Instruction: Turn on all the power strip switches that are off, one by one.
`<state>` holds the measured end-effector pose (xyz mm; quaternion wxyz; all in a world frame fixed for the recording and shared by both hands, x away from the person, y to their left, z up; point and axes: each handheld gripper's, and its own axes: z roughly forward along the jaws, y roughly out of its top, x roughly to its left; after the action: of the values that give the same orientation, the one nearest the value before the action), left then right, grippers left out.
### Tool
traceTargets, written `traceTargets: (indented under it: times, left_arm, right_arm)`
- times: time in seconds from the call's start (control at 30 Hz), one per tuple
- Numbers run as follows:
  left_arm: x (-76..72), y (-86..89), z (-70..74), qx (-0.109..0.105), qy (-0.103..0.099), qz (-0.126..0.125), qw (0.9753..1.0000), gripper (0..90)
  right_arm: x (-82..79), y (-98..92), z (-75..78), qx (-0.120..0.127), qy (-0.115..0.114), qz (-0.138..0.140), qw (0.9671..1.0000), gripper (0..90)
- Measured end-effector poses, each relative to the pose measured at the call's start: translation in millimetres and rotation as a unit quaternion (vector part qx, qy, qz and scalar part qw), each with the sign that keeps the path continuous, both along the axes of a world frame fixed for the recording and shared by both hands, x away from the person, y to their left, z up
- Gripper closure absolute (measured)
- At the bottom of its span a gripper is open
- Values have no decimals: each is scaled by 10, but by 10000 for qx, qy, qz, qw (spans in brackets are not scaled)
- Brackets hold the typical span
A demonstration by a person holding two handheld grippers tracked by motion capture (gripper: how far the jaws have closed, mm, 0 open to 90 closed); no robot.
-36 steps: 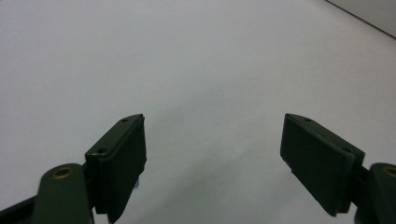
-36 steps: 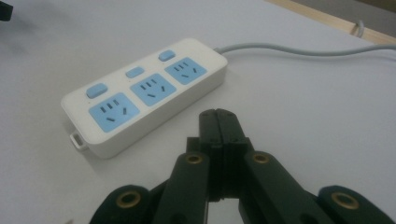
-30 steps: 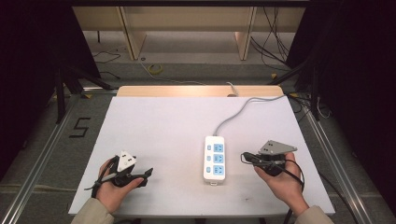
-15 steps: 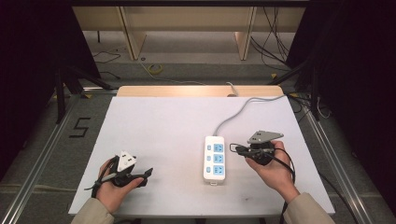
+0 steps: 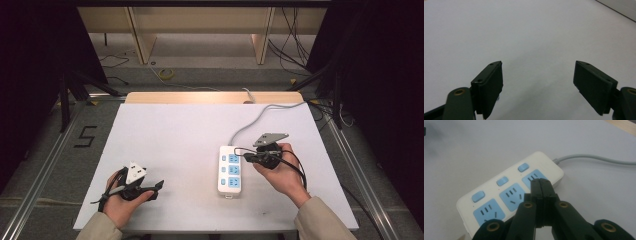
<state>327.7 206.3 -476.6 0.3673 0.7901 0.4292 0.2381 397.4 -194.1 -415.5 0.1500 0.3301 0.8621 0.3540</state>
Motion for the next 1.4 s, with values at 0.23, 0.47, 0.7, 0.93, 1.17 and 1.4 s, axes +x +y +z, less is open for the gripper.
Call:
traceTargets:
  times: [0.23,0.47,0.7,0.93,1.17,1.4]
  left_arm:
    - [0,0,0,-6,0,-8,10000,238]
    - [1,2,1,-1,-12,3,10000,234]
    - [4,0,-1,25,14,-27,10000,237]
    - [2,-3,-2,26,-2,-32,10000,237]
    - [4,-7,-4,27,-8,-29,10000,239]
    - [3,-12,-6,24,-23,-21,10000,239]
  right_arm:
    - [75,93,25,-34,23,40,10000,900]
    - [136,155,21,-98,65,75,9999,900]
    - [191,224,-7,-160,147,112,9997,900]
    - [232,313,6,-236,192,147,9994,900]
    - [289,395,-16,-371,230,184,9989,900]
    - [329,454,-15,-458,246,211,9984,900]
